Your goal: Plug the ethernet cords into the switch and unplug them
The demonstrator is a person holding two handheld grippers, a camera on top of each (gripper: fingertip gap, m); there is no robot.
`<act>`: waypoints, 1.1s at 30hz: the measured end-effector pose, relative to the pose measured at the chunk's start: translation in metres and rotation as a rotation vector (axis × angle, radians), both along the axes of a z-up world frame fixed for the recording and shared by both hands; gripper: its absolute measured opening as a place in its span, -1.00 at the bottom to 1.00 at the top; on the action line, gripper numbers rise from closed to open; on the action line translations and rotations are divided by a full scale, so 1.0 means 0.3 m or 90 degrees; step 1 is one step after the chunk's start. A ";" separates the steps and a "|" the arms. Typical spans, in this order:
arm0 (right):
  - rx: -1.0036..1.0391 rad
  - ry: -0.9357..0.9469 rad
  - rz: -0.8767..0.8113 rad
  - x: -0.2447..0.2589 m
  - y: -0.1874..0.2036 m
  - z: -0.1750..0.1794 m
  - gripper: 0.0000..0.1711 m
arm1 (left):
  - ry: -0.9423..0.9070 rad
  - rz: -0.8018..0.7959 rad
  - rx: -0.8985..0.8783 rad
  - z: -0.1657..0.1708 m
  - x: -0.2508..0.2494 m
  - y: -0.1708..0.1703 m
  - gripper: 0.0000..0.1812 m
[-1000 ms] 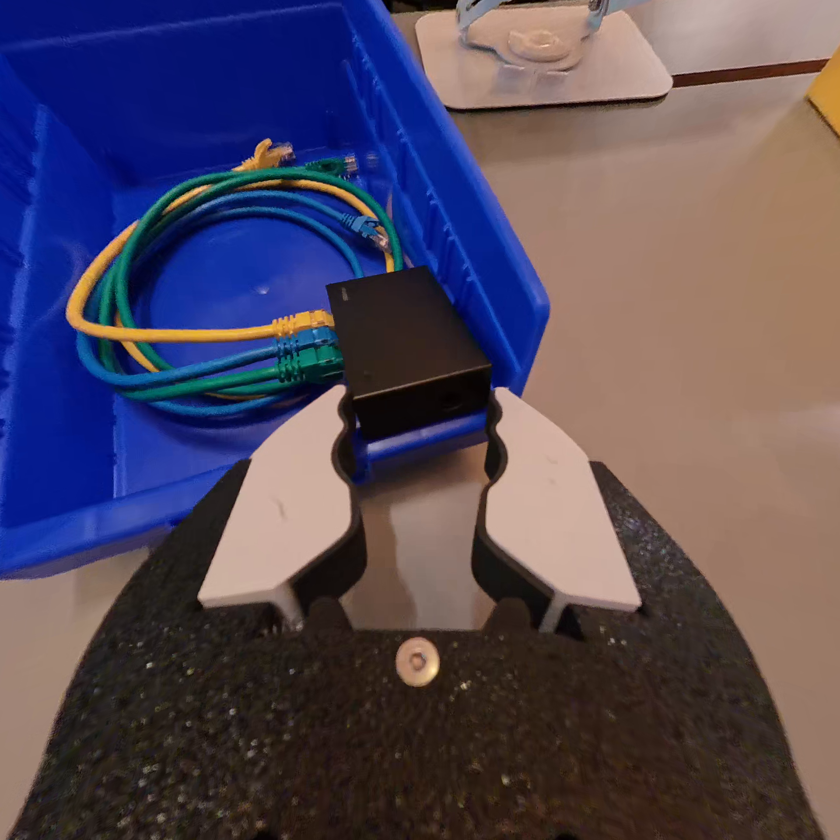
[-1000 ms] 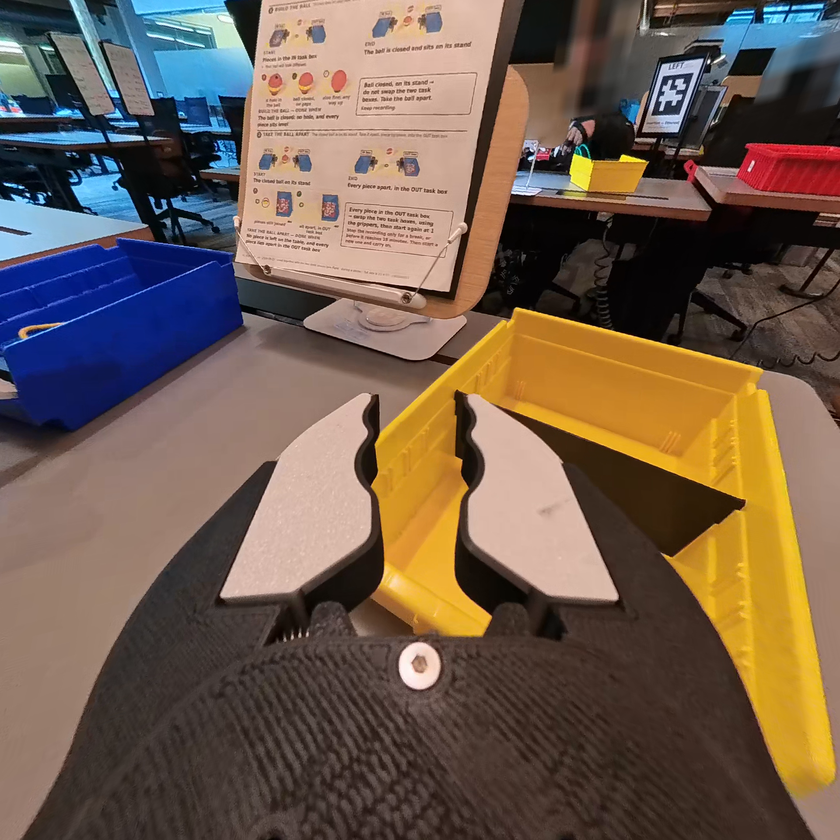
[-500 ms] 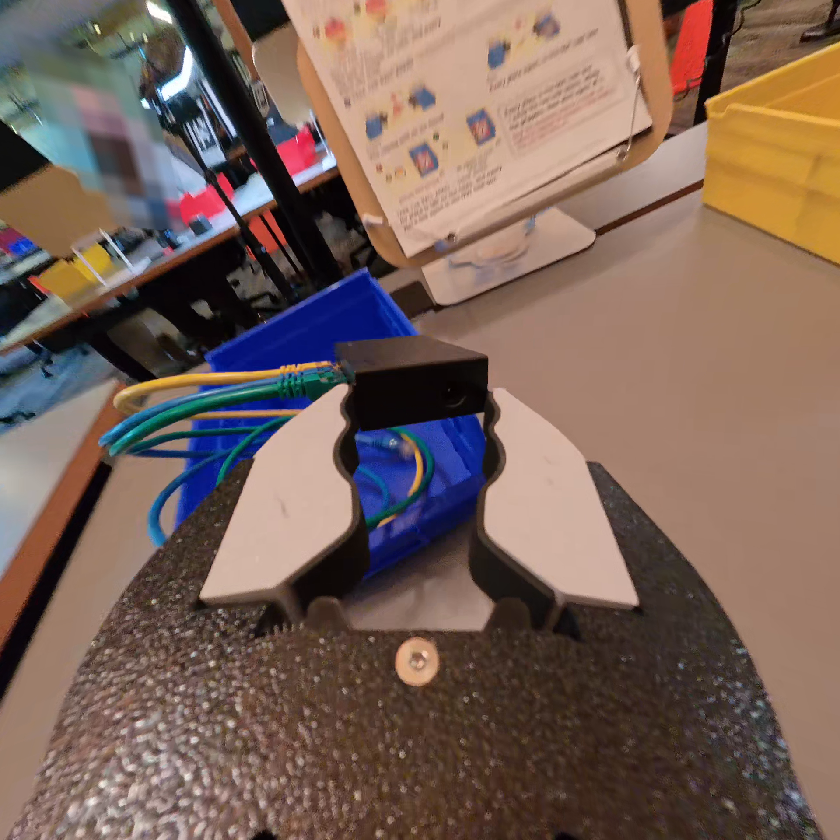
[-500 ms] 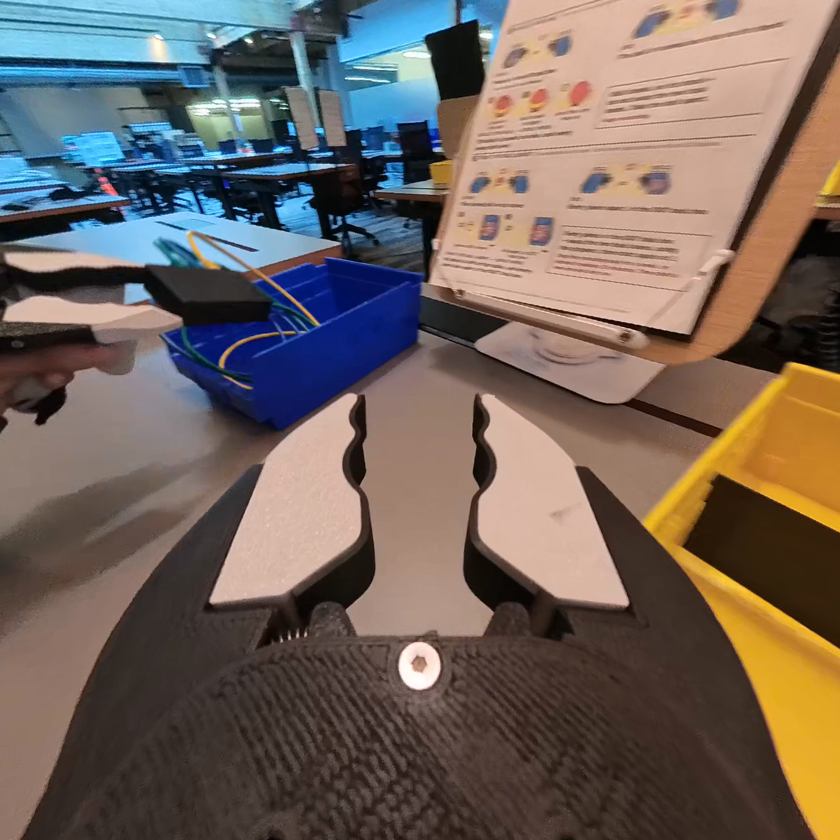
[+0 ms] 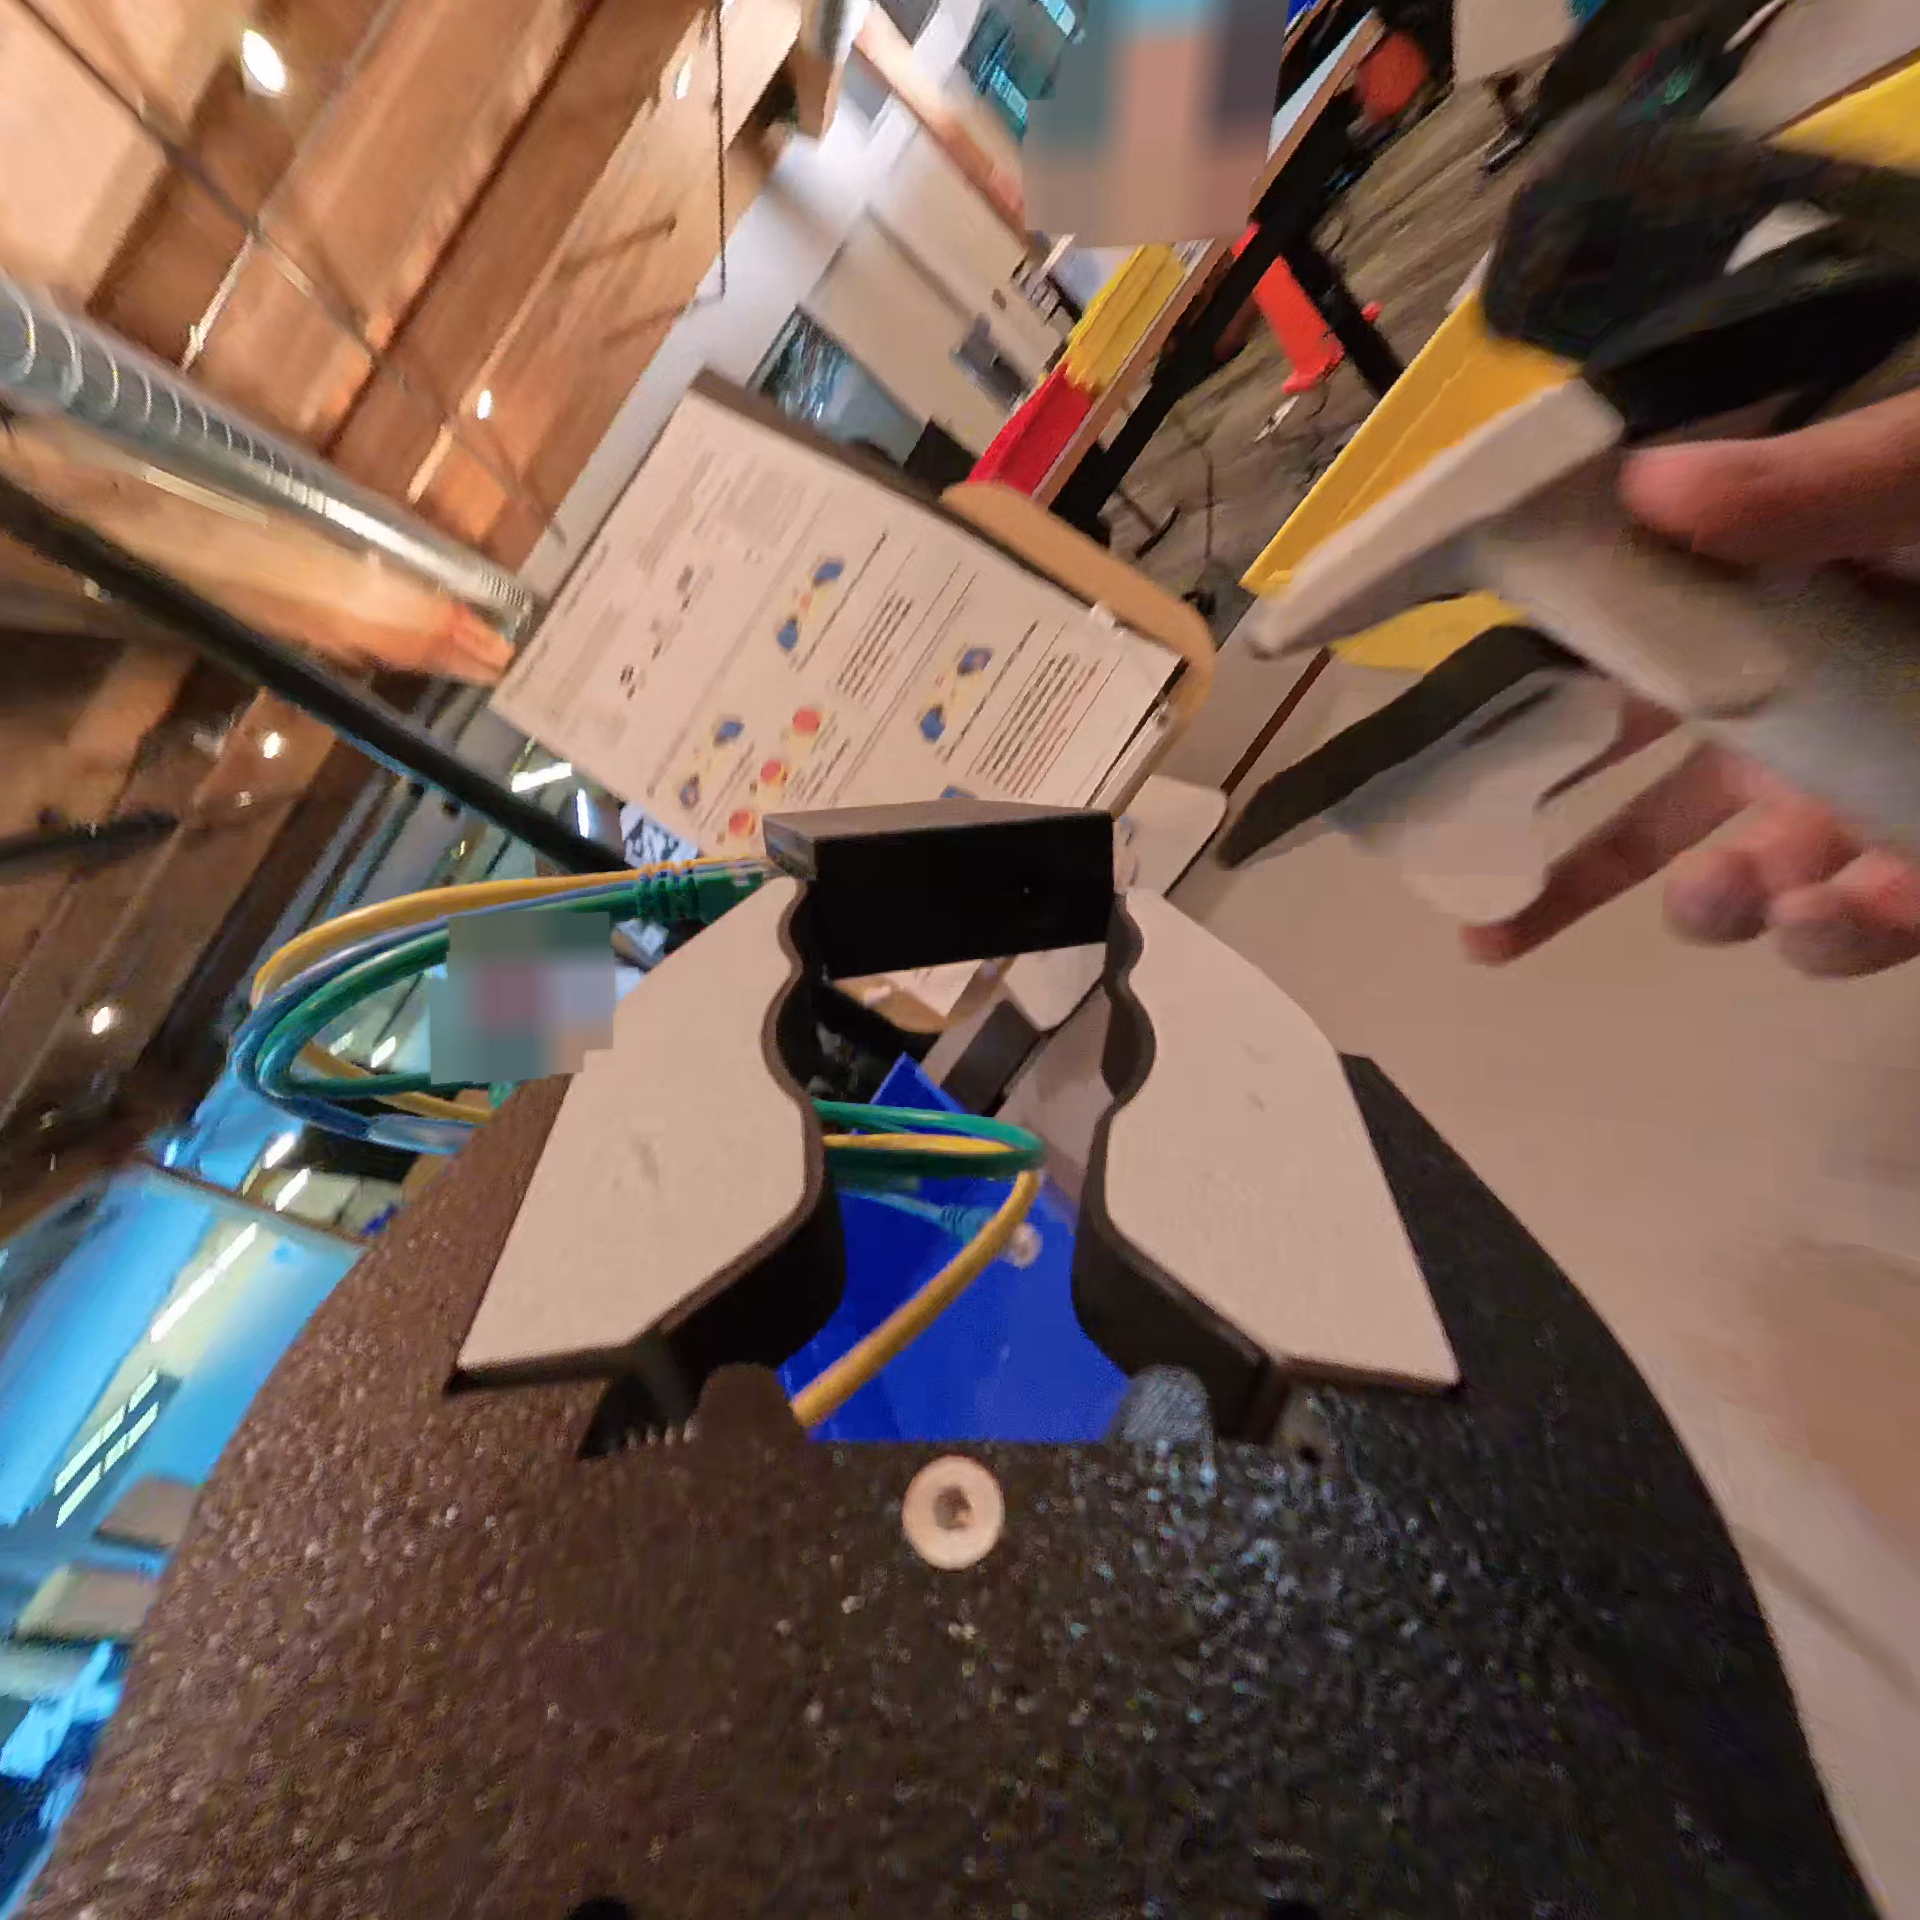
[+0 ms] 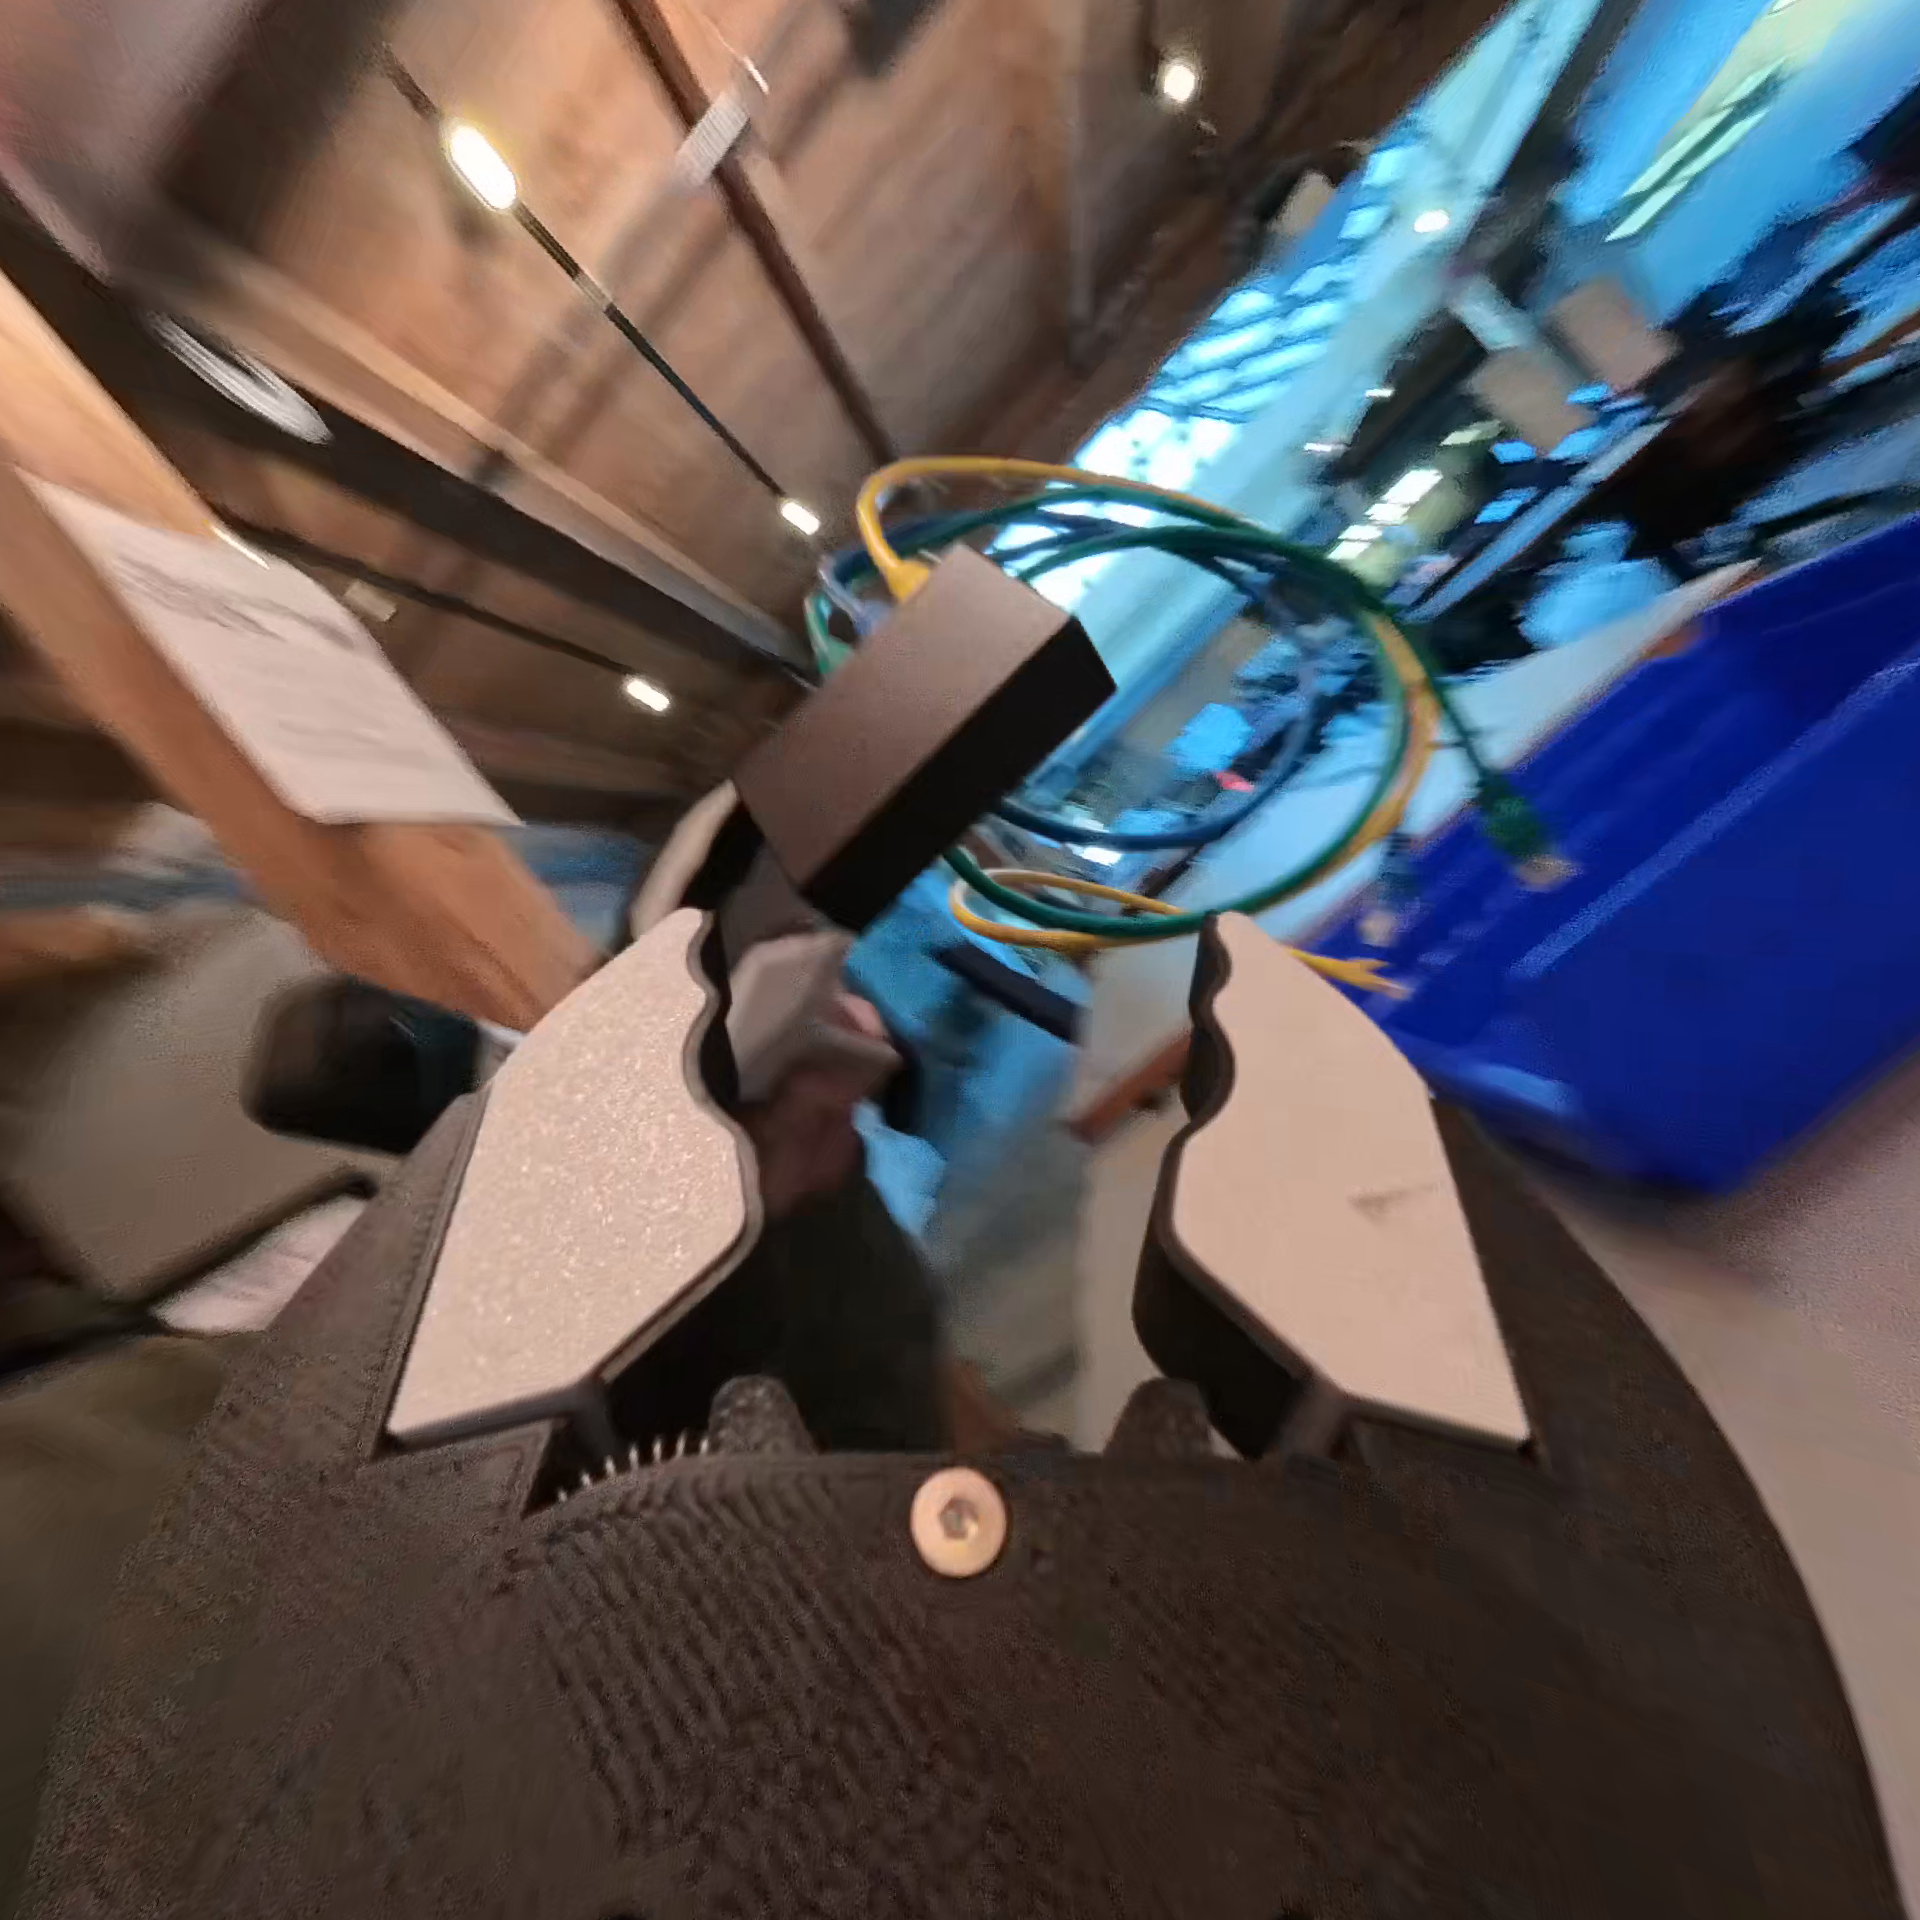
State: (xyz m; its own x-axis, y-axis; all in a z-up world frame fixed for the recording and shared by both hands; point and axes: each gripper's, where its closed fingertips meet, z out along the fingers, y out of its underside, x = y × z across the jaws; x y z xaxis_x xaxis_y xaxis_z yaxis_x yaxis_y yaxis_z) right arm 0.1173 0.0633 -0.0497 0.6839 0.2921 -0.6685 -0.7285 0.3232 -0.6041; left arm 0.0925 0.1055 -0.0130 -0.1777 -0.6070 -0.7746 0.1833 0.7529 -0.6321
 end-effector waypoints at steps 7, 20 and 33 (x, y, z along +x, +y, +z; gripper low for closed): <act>0.134 0.111 0.106 -0.031 -0.005 0.041 -0.17 | -0.020 -0.118 0.011 -0.044 -0.075 -0.173 -0.42; 0.044 0.107 -0.063 0.095 -0.036 -0.059 -0.65 | -0.012 -0.043 -0.144 -0.218 0.033 -0.169 -0.34; 0.116 0.144 -0.009 0.050 -0.007 -0.039 -0.65 | -0.024 -0.041 -0.233 -0.243 0.059 -0.172 -0.34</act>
